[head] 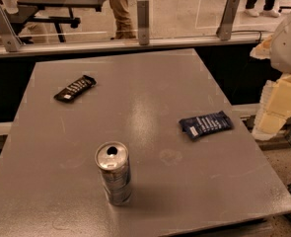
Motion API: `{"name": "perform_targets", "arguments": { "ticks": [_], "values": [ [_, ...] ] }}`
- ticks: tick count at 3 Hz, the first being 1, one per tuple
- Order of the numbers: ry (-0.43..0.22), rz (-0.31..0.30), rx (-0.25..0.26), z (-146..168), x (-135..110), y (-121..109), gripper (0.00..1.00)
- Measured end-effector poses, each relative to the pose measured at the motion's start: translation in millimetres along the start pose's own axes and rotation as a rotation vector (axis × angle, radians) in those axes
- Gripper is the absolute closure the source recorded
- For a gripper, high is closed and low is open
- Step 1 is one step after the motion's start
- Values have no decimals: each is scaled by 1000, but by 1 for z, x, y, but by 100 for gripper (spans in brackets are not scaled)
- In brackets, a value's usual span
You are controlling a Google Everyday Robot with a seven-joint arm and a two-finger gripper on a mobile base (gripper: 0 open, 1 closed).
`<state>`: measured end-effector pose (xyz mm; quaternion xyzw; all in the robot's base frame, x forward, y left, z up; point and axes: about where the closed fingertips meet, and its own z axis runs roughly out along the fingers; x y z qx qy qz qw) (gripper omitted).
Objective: Move rxbar chocolate near redbull can
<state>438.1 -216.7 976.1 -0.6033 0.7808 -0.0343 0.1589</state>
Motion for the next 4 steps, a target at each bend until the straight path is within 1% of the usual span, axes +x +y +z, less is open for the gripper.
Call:
{"name": "perform_targets", "arguments": {
  "ticks": [1,2,3,4],
  "values": [
    [0,0,0,0,0,0,0],
    [-31,-32,-7,6,-17,-12,0],
    [-152,-158,-43,30,-88,-55,0],
    [-236,-255,-68,50,-145,-83,0]
  ]
}}
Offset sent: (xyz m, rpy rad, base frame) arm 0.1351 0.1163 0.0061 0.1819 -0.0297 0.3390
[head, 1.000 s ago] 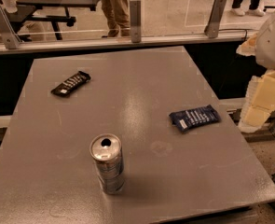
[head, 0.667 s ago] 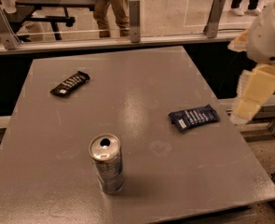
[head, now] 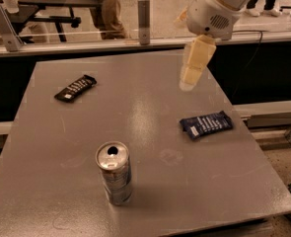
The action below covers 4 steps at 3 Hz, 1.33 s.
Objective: Move rxbar chocolate near redbull can
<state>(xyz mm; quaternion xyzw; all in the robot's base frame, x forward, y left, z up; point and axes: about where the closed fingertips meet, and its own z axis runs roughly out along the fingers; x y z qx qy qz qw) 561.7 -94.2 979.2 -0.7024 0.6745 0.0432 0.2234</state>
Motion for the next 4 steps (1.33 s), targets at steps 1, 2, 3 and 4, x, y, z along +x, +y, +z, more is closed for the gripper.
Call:
{"name": "perform_targets", "arguments": {
  "ticks": [1,2,3,4],
  "values": [
    [-52,-109,-26,37,-47,-36,0],
    [-56,-186,-48,67,-76,-52,0],
    [-27,-273,-87,106,-100,-68,0],
    [14,-382,-149,156,-128,-78,0]
  ]
}}
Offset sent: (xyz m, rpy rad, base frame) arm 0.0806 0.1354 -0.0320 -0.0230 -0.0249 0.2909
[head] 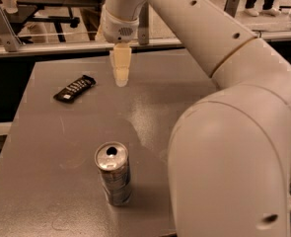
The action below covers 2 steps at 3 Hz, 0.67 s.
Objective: Move rxbar chocolate near redbull can
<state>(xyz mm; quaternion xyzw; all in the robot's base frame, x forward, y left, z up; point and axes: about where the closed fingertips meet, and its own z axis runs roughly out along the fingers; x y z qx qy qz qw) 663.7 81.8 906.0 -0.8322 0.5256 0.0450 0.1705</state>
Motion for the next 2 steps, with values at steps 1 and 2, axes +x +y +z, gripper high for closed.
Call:
{"name": "perform_targets", "arguments": {
  "ticks": [1,2],
  "values": [
    [20,-51,-37,27,-10,-12,0],
    [48,-123,-75,63,-23,-22,0]
  ]
}}
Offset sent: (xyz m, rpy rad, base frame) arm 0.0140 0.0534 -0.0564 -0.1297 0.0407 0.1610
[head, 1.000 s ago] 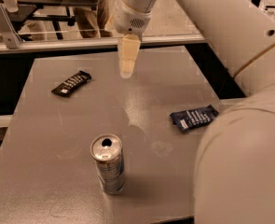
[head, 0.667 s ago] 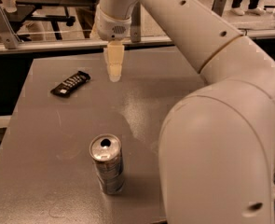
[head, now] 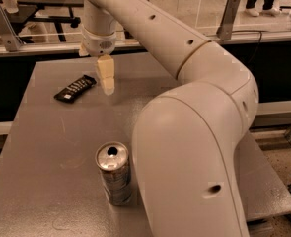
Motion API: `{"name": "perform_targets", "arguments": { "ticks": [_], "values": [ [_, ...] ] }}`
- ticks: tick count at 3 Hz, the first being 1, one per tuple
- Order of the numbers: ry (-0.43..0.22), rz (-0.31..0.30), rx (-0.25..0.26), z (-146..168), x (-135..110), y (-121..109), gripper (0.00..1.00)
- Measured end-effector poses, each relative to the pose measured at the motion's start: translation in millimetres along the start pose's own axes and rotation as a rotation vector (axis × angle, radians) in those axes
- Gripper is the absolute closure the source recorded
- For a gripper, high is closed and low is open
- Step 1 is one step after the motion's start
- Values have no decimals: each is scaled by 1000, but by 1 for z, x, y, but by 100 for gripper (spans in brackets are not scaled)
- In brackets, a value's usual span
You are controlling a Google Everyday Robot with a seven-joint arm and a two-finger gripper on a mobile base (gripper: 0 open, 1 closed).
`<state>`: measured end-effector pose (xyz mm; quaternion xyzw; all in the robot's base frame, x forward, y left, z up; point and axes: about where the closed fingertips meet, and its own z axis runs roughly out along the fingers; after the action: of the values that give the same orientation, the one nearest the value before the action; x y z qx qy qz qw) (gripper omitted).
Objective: Move rxbar chocolate near redbull can
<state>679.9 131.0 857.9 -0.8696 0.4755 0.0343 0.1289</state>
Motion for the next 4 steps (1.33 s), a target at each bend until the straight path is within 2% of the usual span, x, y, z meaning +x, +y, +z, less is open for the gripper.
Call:
{"name": "perform_targets", "arguments": {
  "ticks": [3,4],
  "values": [
    [70,-127,-107,38,-25,-6,3],
    [79,-142,-135,43,-27,-5,25]
  ]
}}
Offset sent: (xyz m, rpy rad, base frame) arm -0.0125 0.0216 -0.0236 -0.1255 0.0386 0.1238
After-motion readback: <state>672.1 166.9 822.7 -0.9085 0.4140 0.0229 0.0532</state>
